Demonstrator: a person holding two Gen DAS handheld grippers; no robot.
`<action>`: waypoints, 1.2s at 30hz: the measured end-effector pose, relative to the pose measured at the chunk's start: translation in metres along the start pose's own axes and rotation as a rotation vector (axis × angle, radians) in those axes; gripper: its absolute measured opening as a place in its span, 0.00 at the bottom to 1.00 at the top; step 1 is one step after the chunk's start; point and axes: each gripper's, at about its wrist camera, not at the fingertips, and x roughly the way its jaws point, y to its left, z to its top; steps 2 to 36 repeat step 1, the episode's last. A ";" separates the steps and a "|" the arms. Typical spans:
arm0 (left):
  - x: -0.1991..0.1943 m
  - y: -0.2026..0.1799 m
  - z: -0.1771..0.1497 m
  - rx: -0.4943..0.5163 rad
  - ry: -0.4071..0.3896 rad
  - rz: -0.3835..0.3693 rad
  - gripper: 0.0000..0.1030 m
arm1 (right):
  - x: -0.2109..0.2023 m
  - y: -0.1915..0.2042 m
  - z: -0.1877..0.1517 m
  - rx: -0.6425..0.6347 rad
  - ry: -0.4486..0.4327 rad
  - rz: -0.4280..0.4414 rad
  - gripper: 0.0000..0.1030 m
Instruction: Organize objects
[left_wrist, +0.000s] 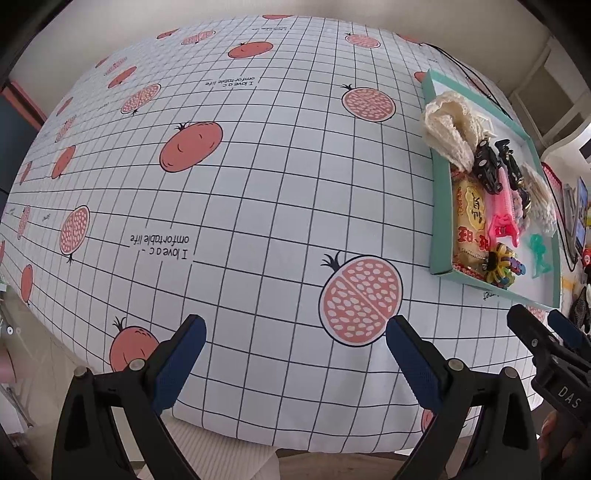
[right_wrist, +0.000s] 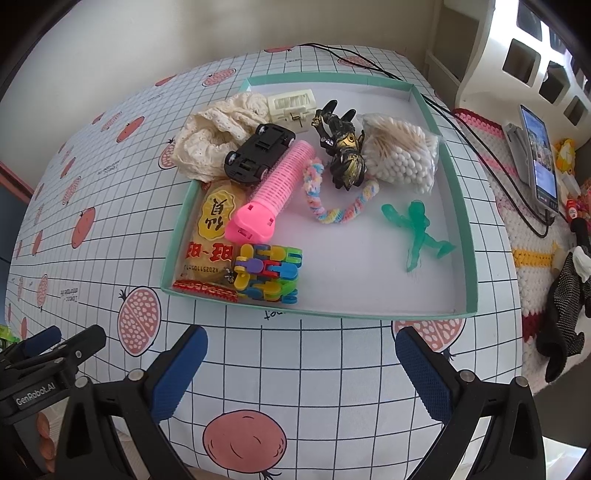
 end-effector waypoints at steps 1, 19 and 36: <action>-0.004 0.000 -0.011 -0.004 0.000 -0.006 0.95 | 0.000 0.000 0.000 0.001 0.000 0.000 1.00; -0.004 0.000 -0.011 -0.004 0.000 -0.006 0.95 | 0.000 0.000 0.000 0.001 0.000 0.000 1.00; -0.004 0.000 -0.011 -0.004 0.000 -0.006 0.95 | 0.000 0.000 0.000 0.001 0.000 0.000 1.00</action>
